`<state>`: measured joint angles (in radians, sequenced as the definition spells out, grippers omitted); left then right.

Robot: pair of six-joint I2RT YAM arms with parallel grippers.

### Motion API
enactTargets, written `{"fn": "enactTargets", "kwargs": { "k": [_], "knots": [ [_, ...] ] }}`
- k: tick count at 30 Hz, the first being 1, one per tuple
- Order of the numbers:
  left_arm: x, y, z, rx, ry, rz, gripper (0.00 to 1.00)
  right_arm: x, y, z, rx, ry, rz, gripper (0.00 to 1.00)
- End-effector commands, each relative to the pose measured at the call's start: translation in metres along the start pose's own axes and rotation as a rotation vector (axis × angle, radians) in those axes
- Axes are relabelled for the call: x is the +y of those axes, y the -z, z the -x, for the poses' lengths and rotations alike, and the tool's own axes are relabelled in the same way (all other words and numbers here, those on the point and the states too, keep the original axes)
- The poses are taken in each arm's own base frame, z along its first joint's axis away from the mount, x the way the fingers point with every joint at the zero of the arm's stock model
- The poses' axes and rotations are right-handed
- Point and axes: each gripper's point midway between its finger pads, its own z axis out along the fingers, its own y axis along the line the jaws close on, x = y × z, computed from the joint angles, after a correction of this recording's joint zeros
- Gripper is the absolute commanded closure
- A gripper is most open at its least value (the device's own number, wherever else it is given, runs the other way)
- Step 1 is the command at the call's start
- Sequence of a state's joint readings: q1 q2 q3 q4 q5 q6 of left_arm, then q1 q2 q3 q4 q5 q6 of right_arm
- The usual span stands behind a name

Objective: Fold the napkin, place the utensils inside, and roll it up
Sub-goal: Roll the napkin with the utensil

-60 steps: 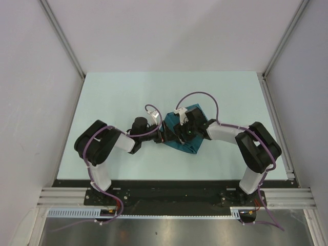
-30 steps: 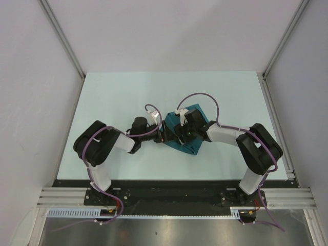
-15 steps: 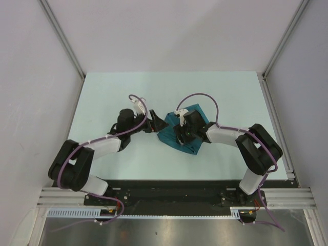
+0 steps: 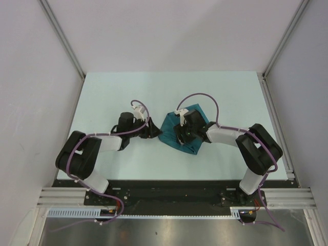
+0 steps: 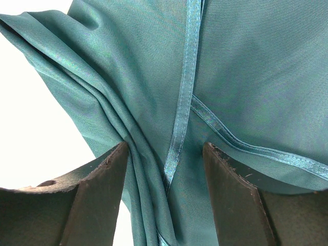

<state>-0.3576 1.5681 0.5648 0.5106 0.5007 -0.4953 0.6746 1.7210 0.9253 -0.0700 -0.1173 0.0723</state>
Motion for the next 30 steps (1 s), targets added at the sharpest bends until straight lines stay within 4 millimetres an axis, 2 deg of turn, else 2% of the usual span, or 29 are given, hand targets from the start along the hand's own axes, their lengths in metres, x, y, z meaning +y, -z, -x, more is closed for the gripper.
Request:
{"fn": "enactTargets", "kwargs": {
  "k": [1, 4, 12, 20, 23, 26, 27, 30],
  "knots": [
    [0.009, -0.008, -0.01, 0.043, -0.03, 0.002, 0.39, 0.001, -0.003, -0.042, 0.13, -0.02, 0.021, 0.35],
    [0.013, -0.011, -0.01, 0.05, -0.028, 0.018, 0.41, 0.001, -0.003, -0.042, 0.129, -0.022, 0.024, 0.35],
    [0.018, -0.033, -0.027, 0.123, -0.034, 0.036, 0.42, 0.0, -0.004, -0.042, 0.129, -0.028, 0.031, 0.35],
    [0.019, -0.049, -0.034, 0.155, -0.024, 0.022, 0.52, -0.002, -0.005, -0.044, 0.138, -0.034, 0.037, 0.35],
    [0.018, -0.051, -0.036, 0.155, -0.016, 0.01, 0.62, -0.002, -0.005, -0.043, 0.134, -0.036, 0.039, 0.35],
    [0.014, -0.054, -0.037, 0.16, -0.005, -0.013, 0.76, -0.003, -0.004, -0.039, 0.126, -0.036, 0.043, 0.35],
    [0.013, -0.054, -0.036, 0.163, -0.003, -0.019, 0.84, -0.003, -0.004, -0.037, 0.125, -0.034, 0.044, 0.35],
    [0.01, -0.054, -0.035, 0.172, 0.011, -0.02, 1.0, 0.0, 0.002, -0.023, 0.101, -0.025, 0.053, 0.33]
  ]
}}
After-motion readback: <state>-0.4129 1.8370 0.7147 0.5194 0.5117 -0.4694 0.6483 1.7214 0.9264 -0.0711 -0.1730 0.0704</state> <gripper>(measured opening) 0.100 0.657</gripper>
